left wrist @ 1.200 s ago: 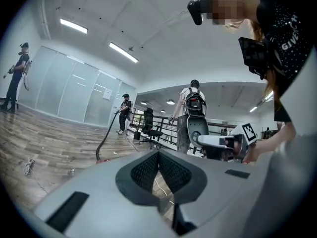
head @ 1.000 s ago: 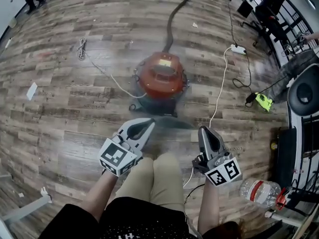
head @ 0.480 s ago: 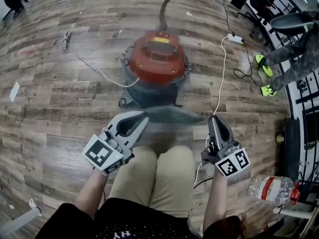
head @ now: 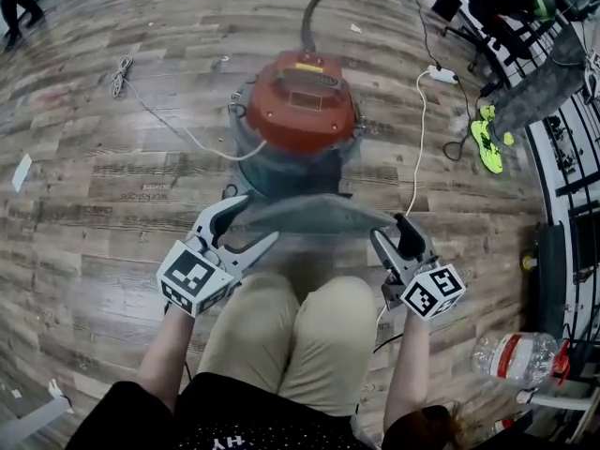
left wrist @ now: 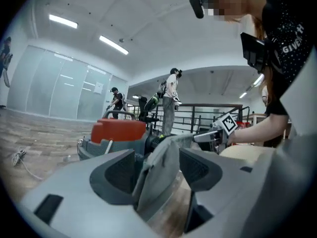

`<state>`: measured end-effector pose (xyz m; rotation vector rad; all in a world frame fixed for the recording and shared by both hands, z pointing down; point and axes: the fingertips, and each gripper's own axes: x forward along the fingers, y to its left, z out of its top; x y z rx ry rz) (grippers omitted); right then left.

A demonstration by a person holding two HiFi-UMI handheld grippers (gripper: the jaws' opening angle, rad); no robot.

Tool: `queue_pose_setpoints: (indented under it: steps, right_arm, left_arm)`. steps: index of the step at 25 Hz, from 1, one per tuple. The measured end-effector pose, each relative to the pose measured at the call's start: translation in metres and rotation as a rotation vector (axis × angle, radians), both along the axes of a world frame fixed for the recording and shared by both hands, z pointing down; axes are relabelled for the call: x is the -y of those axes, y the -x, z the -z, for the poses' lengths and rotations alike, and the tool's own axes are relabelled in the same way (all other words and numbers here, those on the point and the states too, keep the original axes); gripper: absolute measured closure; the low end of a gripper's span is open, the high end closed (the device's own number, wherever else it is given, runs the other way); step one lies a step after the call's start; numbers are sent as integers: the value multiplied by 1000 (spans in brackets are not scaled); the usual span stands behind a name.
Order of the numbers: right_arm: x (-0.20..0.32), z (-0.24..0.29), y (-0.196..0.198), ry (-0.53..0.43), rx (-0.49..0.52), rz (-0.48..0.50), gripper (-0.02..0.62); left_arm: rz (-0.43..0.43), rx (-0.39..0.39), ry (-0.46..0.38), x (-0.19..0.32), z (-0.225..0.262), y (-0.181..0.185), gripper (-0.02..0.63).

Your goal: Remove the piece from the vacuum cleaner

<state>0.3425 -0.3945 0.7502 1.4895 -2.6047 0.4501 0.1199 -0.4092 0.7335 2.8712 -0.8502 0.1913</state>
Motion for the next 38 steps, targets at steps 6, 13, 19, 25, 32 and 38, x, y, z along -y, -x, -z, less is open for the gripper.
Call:
queue_pose_setpoints:
  steps: [6,13,19,25,32,38]
  right_arm:
    - [7,0,2,-32,6,10,414]
    - [4,2,0,-51,-8,-3,543]
    - [-8,5,3,-74,-10,25,566]
    - [-15,6,4,-81,-4,20,568]
    - [-26,3,1,-78,32,-20,569]
    - [-36,-4,-6,-69,11,-36,568]
  left_arm:
    - [20,10,55,0,-18,0,400]
    - [48,28,63,0,-22,2,568]
    - [37,46,33,-6,-14,-2,575]
    - [56,21,50,-8,-14,2,578]
    - [56,-3,56,-16,-12,4,578]
    - [38,18,50,-22,-16,6,577]
